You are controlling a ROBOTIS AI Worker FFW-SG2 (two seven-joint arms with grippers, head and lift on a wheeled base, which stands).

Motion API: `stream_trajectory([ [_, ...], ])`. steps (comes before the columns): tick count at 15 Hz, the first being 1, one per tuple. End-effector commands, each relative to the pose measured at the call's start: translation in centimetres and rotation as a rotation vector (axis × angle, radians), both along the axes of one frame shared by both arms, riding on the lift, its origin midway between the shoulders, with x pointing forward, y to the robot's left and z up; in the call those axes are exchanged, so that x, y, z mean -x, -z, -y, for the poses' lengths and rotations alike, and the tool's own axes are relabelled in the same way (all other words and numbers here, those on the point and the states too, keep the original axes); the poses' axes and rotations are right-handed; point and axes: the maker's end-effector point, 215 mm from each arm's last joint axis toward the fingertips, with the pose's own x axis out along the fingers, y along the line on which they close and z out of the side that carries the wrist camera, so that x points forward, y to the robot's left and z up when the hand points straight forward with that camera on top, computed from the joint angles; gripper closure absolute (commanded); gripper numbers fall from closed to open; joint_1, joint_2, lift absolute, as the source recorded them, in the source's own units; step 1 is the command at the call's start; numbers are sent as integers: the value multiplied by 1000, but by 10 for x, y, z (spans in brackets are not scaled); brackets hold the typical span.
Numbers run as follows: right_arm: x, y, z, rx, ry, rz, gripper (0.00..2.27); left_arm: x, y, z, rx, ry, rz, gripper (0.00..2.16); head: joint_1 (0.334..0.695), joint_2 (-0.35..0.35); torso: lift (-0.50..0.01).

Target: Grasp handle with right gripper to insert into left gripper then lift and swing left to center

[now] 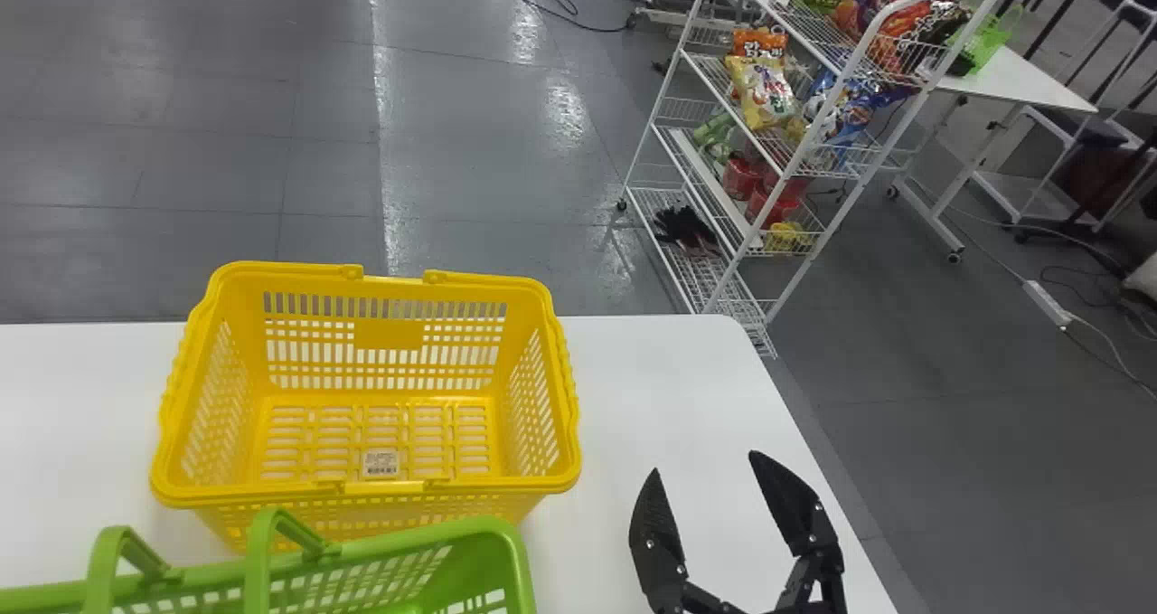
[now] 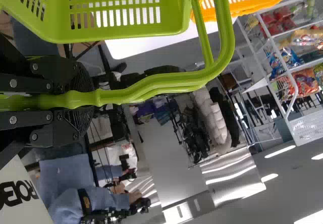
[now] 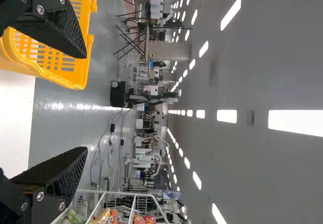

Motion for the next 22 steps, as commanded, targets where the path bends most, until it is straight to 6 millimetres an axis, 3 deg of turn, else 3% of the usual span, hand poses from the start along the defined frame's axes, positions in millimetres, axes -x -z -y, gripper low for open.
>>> stream_trajectory([
  [1, 2, -3, -3, 3, -4, -3, 181, -6, 3, 3, 10, 18, -6, 1835, 695, -350, -93],
  [9, 5, 0, -6, 20, -8, -25, 181, -15, 12, 0, -9, 31, -22, 1831, 695, -350, -93],
  [22, 6, -2, -8, 17, -8, -20, 181, -15, 8, 0, -1, 37, -16, 1831, 695, -350, -93],
])
